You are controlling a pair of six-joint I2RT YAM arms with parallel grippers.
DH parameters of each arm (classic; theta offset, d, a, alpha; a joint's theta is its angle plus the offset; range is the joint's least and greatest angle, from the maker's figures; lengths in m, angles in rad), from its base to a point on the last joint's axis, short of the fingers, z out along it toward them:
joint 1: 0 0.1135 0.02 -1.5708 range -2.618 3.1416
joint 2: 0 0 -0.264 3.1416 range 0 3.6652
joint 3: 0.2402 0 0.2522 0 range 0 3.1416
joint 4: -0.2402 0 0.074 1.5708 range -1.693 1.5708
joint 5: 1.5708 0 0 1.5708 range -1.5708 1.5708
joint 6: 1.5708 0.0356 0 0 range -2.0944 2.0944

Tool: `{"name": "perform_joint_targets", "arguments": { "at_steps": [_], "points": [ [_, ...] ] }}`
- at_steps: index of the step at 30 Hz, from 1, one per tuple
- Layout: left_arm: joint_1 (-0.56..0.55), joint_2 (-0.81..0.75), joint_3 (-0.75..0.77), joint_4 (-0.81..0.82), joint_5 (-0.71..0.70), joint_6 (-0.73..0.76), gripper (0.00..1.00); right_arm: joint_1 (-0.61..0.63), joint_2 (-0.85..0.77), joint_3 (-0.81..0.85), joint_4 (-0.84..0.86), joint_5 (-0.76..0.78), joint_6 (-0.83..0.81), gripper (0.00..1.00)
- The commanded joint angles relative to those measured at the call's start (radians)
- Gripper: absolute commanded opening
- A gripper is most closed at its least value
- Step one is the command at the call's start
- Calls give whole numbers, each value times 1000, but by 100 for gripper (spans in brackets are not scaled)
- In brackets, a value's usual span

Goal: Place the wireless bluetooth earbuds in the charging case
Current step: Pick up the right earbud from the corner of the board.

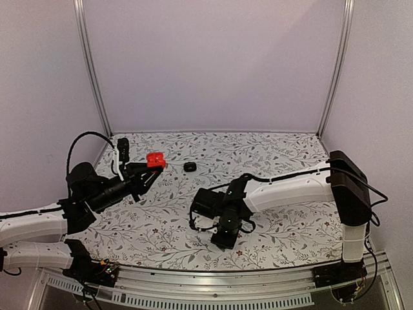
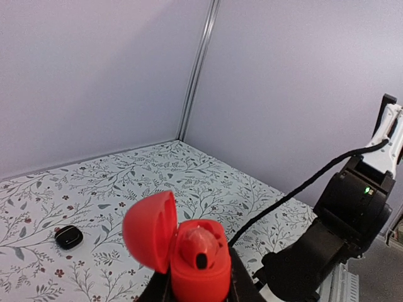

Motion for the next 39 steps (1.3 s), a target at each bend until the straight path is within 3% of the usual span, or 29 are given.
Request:
{"name": "perform_joint_targets", "arguments": {
  "at_steps": [1,27,39],
  "points": [
    [14,-14,3,4,10,-3,0,16,40,34,-49,29,-19,37],
    [16,-22,0,-1,9,5,0,30,103,77,-75,33,-30,21],
    [17,-4,6,9,8,0,0,-58,-128,-27,160,-26,28,12]
  ]
}}
